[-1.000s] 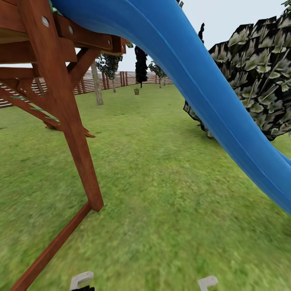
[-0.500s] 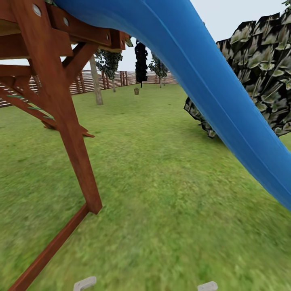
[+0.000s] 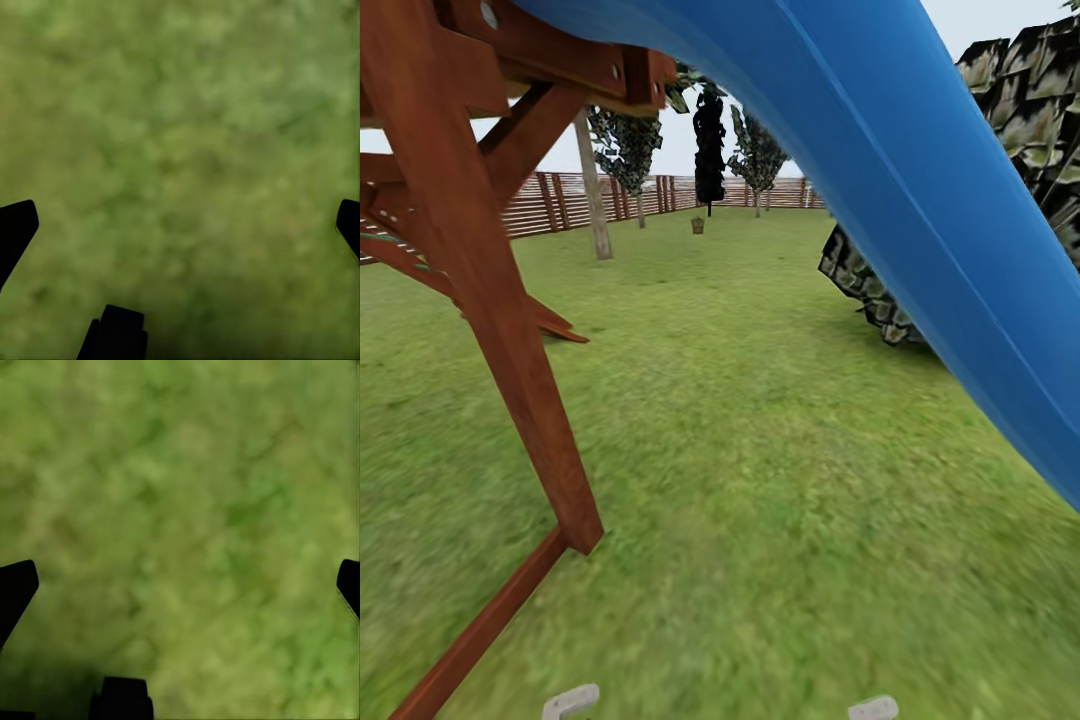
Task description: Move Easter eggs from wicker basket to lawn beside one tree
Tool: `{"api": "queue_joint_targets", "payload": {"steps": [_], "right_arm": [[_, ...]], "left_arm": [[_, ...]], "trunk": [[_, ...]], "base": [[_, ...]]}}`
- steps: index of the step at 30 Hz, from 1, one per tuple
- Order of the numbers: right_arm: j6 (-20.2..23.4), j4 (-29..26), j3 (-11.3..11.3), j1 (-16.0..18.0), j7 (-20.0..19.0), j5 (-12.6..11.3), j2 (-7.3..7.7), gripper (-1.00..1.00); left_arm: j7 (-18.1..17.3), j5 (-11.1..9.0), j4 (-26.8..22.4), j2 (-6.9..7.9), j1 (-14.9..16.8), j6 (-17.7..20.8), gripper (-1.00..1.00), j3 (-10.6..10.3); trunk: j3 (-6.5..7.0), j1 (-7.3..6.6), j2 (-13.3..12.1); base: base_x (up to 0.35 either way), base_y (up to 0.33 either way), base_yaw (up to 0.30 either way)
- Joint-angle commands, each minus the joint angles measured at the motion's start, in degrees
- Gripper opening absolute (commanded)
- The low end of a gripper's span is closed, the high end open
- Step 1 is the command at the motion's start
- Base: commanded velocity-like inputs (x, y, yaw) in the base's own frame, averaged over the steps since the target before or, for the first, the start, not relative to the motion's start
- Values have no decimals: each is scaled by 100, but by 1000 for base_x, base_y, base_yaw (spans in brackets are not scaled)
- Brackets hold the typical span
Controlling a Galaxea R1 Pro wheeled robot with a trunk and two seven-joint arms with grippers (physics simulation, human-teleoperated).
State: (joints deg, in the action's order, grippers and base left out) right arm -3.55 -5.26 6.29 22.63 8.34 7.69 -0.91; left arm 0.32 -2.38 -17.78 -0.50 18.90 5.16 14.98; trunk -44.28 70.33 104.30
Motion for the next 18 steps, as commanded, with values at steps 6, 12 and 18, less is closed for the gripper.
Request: {"api": "queue_joint_targets", "payload": {"steps": [6,12,18], "right_arm": [[-5,7,39,4,36,31,3,100],[-5,7,31,4,36,31,6,100],[-5,7,30,4,36,30,8,100]], "left_arm": [[3,-25,-15,-3,0,37,100,14],[3,-25,-15,-3,0,37,100,14],[3,-25,-15,-3,0,37,100,14]], "trunk": [[-113,135,244],[-221,267,485],[-329,399,725]], "base": [[329,0,0],[329,0,0],[329,0,0]]}}
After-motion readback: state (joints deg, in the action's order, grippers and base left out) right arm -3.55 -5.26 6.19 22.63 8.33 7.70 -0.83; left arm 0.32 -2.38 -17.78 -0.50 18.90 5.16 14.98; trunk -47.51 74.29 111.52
